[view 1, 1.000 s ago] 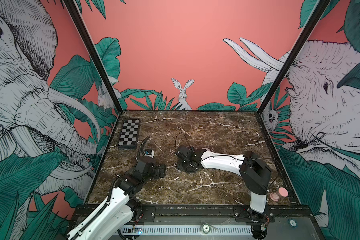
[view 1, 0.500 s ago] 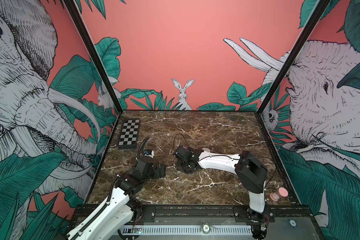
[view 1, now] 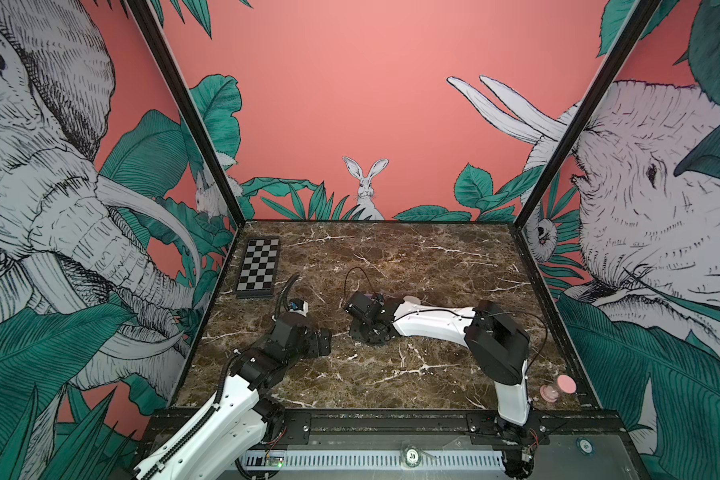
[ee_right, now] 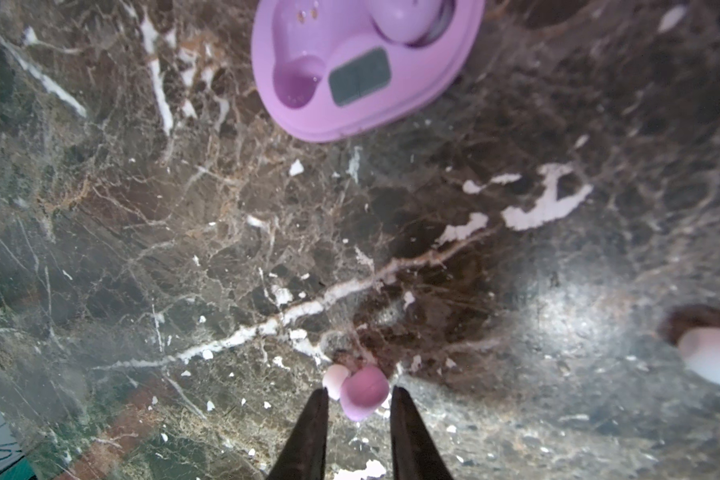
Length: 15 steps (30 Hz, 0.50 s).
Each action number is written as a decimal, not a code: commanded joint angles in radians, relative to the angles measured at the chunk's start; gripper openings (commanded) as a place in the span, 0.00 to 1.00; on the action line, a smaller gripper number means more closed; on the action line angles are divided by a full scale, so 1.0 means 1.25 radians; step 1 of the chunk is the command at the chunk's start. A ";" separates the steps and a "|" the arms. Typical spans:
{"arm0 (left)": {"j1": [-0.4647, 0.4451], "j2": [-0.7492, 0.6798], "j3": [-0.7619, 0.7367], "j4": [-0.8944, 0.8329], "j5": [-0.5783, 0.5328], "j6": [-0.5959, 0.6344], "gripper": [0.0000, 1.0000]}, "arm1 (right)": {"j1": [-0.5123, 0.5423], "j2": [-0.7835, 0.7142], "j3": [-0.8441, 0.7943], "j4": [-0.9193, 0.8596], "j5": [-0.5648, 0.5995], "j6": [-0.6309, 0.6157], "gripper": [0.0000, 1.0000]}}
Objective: Insert the wireless bluetooth earbuds into the charging case
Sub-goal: 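Close the right gripper around the pink earbud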
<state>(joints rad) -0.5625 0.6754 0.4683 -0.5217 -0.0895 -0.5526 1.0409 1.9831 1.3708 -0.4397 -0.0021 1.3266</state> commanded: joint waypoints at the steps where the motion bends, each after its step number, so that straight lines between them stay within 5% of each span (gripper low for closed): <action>1: -0.003 0.000 -0.010 0.010 -0.003 0.003 0.99 | 0.005 0.010 0.012 -0.013 0.020 -0.009 0.24; 15: -0.003 0.002 -0.009 0.010 -0.003 0.003 0.99 | 0.006 0.016 0.008 -0.017 0.017 -0.008 0.24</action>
<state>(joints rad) -0.5625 0.6762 0.4683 -0.5209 -0.0898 -0.5526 1.0409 1.9873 1.3708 -0.4400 0.0006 1.3235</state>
